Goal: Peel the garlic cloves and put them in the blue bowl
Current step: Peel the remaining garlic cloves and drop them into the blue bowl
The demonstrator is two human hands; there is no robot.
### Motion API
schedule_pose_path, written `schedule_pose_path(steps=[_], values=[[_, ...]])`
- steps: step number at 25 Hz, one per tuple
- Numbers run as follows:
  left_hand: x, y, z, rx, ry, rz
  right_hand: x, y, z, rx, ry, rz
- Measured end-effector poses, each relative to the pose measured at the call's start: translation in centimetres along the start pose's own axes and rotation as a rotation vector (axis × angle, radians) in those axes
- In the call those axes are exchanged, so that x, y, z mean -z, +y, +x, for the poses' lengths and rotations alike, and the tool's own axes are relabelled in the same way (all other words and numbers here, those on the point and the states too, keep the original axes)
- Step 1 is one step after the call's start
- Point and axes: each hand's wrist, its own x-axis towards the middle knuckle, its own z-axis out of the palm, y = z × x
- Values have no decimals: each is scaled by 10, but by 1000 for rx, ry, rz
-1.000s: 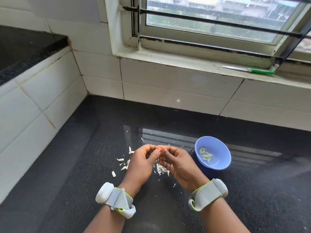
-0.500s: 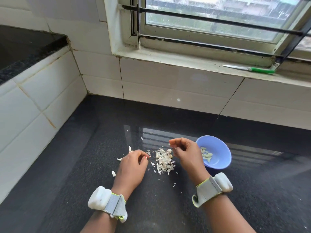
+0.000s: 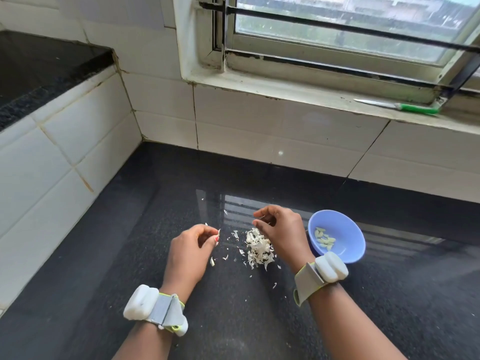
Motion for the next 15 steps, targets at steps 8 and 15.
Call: schedule_pose_path(steps=[8, 15], values=[[21, -16, 5, 85, 64, -24, -28, -13, -13, 195, -82, -211], [22, -17, 7, 92, 78, -4, -64, -43, -47, 253, -357, -411]])
